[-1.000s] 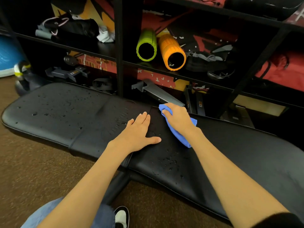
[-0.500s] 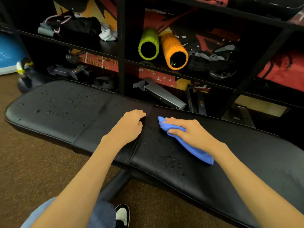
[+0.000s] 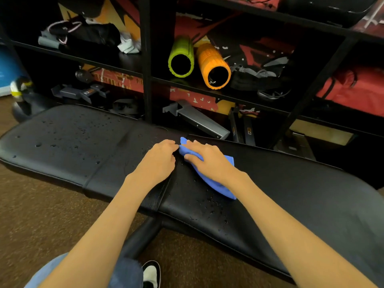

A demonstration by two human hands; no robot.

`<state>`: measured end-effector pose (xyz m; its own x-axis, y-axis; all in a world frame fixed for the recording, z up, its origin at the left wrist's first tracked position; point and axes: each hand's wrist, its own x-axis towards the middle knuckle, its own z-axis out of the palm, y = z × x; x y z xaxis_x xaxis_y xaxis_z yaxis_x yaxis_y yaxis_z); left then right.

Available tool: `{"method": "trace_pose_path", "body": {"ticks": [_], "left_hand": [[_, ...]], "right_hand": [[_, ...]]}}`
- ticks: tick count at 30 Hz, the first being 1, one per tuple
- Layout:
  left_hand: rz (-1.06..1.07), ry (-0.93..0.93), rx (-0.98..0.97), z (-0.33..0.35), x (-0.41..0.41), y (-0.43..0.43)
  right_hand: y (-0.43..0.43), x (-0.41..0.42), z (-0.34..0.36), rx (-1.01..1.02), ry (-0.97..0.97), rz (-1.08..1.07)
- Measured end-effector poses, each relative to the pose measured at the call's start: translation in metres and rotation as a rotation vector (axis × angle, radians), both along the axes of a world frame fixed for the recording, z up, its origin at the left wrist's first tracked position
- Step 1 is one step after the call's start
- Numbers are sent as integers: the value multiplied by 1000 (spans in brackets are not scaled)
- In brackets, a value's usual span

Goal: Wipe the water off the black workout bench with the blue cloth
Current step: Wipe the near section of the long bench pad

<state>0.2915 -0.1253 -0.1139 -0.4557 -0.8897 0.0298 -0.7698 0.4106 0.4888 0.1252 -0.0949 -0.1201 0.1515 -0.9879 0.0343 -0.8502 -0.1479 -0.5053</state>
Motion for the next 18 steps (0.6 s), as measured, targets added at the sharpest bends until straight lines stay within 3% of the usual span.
{"method": "trace_pose_path", "body": {"ticks": [5, 11, 14, 18], "left_hand": [[-12, 4, 7, 2, 0, 1], [-5, -1, 12, 2, 0, 2], [-5, -8, 15, 0, 3, -1], [-12, 3, 9, 0, 3, -3]], "right_hand": [[16, -22, 10, 68, 68, 96], [-15, -29, 13, 12, -7, -126], [-19, -5, 9, -24, 82, -196], [4, 22, 7, -118, 212, -138]]}}
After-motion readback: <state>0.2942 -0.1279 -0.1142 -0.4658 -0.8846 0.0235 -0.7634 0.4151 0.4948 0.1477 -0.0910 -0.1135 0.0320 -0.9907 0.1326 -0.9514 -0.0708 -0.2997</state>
